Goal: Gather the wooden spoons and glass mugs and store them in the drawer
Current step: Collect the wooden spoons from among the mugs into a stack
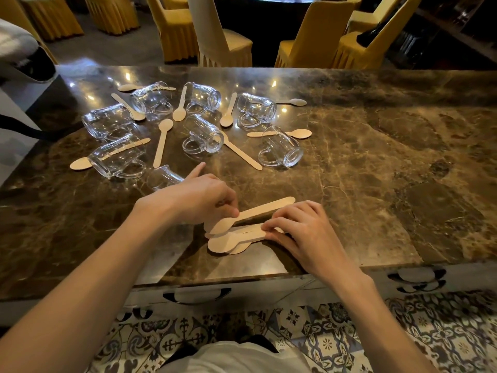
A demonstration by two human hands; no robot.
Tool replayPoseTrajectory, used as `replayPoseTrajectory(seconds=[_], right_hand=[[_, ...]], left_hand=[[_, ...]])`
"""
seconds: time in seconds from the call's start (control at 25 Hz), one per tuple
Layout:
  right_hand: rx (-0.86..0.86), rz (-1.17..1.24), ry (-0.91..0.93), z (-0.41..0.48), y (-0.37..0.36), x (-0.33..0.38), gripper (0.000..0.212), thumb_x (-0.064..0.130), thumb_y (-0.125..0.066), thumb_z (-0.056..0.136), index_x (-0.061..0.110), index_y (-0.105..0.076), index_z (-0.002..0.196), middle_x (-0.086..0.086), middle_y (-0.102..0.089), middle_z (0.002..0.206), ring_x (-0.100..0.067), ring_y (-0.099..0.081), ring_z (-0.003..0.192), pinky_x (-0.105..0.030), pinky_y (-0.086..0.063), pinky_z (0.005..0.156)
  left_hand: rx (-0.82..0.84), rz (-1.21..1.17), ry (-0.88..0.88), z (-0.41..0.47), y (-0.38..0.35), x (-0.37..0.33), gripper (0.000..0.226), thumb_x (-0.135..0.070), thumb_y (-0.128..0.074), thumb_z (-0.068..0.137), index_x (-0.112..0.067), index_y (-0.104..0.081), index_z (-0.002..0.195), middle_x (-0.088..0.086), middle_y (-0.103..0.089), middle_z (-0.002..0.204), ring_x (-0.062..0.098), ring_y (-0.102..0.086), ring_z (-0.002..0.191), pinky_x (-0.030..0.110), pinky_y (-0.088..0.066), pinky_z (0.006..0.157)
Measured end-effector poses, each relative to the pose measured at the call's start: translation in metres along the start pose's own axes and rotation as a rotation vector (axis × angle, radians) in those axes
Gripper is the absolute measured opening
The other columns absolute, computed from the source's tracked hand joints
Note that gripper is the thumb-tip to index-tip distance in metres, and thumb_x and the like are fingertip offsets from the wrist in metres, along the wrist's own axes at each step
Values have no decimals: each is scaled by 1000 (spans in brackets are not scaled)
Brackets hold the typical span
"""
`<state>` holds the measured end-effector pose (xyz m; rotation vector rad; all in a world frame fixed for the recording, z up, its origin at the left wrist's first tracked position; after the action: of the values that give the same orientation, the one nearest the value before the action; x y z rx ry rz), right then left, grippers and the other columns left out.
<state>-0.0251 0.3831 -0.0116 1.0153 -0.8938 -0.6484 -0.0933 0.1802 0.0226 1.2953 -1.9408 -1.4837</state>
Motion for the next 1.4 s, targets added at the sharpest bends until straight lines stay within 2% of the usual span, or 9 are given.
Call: replayPoseTrajectory(seconds=[0.16,0.4,0.6,0.8,1.0,1.08,1.2,1.28,1.4], right_hand=[[-71,-54,2,-7,-1,0,14,34,-62,87,26,-73,94,8,-68,94,-17,-61,93,-28,-30,90],[-191,-100,8,-15,-4,-1,15,36,-61,86,28,-74,88,10,-69,89,-15,-63,85,-29,-34,85],[-209,-80,-8,-17,-6,0,21,39,-56,88,28,-74,89,11,-69,91,-14,-62,86,-30,-36,86],[-216,-64,-9,-16,-8,0,22,40,-54,89,28,-73,89,11,-69,93,-12,-61,87,-30,-36,85],[-170,-25,-5,-16,-15,-3,14,32,-64,87,25,-71,96,9,-67,108,-12,-60,99,-31,-41,91],[-162,-24,6,-15,-17,-3,14,31,-64,87,25,-71,97,10,-67,107,-11,-60,99,-32,-41,91],[-171,-6,2,-13,-17,-4,13,31,-64,87,24,-71,96,10,-68,104,-10,-61,96,-30,-40,90],[-178,4,3,-12,-17,-4,12,30,-65,86,24,-71,95,10,-68,103,-11,-61,96,-30,-41,89],[-169,15,9,-11,-16,-4,11,30,-67,85,23,-71,93,10,-68,101,-11,-61,95,-31,-42,88]], left_hand=[[2,-5,-21,9,-10,0,15,-45,-46,92,-43,-53,79,-21,-53,89,11,-41,122,47,14,112],[-28,39,-23,14,-18,-5,11,-47,-52,89,-41,-60,84,-16,-60,95,12,-41,122,46,14,112],[-142,77,-76,14,-14,-10,15,-47,-56,86,-36,-67,90,-15,-64,93,6,-56,102,43,3,116],[-206,44,-142,12,-22,-10,17,-42,-52,90,-34,-66,95,-20,-50,92,3,-56,103,39,-5,117],[-293,9,-162,7,-31,-8,22,-44,-48,91,-34,-66,99,-13,-60,104,5,-55,105,31,-7,116],[-335,-5,-160,5,-34,-8,25,-45,-47,91,-33,-66,102,-11,-61,107,6,-55,105,26,-15,112],[-403,-36,-133,0,-40,-9,28,-46,-46,90,-32,-66,104,-10,-62,107,9,-53,100,17,-35,90],[-426,-64,-120,-3,-43,-9,29,-46,-45,91,-31,-66,104,-9,-62,106,9,-54,98,23,-45,82],[-419,-74,-118,-4,-44,-8,30,-46,-43,92,-31,-65,106,-10,-62,105,9,-54,99,28,-48,83]])
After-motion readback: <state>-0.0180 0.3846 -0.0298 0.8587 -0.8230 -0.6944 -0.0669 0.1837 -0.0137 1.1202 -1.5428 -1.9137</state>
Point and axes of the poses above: each hand's wrist, its own z-axis towards the middle knuckle, its own y-axis out of the back of the hand, x = y × z, the point moved 2 cm from there along z, towards the middle knuckle
